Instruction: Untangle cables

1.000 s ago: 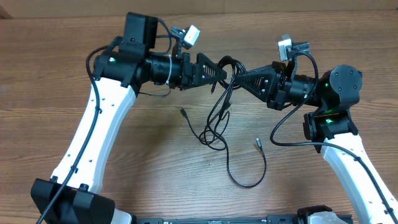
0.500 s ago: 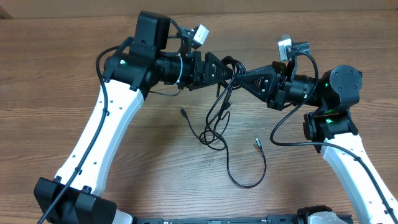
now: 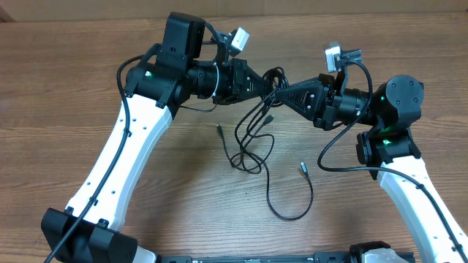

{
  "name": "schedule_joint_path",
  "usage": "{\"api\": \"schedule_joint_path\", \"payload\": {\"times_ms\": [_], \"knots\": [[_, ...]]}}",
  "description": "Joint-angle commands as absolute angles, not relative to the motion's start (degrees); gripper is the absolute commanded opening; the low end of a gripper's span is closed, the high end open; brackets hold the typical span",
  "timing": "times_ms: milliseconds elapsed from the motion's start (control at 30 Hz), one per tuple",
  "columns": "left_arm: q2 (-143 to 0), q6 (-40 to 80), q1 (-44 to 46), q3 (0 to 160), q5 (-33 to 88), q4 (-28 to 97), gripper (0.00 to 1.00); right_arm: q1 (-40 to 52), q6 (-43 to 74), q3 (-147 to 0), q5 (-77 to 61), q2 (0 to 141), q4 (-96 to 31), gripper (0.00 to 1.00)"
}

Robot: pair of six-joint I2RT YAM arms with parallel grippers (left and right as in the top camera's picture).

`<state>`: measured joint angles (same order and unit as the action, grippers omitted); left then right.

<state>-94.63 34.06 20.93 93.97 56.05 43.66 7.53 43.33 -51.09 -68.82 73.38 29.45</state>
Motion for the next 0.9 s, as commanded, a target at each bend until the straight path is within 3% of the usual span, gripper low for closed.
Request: {"api": "schedule_joint_path", "payload": {"times_ms": [0,200,267,300,433,467,500,700,867], "knots": [[-94.39,33.91,21.41,94.65,56.80,43.46,0.04,7.44,43.48,-51.44,-67.55,72.75,29.67,0.04],[-94.39,32.93,21.41,94.65,56.45,43.42,0.04,7.44,43.46,-51.44,-67.59,72.75,28.82,0.04],[-94.39,30.13,21.34,94.65,55.90,43.46,0.04,7.44,43.24,-51.44,-67.61,72.75,26.48,0.13],[-94.39,28.99,21.34,94.65,55.37,43.46,0.04,7.44,43.00,-51.44,-67.61,72.75,24.95,0.19],[-94.39,22.46,21.28,94.65,50.72,44.27,0.04,7.38,40.34,-51.44,-67.64,72.75,17.17,0.61],[-94.39,20.69,21.28,94.65,49.06,44.84,0.04,7.38,38.89,-51.44,-67.64,72.75,14.72,0.77],[-94.39,19.22,21.30,94.65,46.76,45.74,0.04,7.38,37.85,-51.44,-67.59,72.75,12.53,0.86],[-94.39,8.67,21.30,94.65,37.06,52.93,0.04,7.38,30.11,-51.44,-67.59,72.75,2.00,1.00],[-94.39,-4.99,21.30,94.65,37.04,60.62,0.04,7.38,18.76,-51.44,-61.19,72.75,-11.77,1.00]]}}
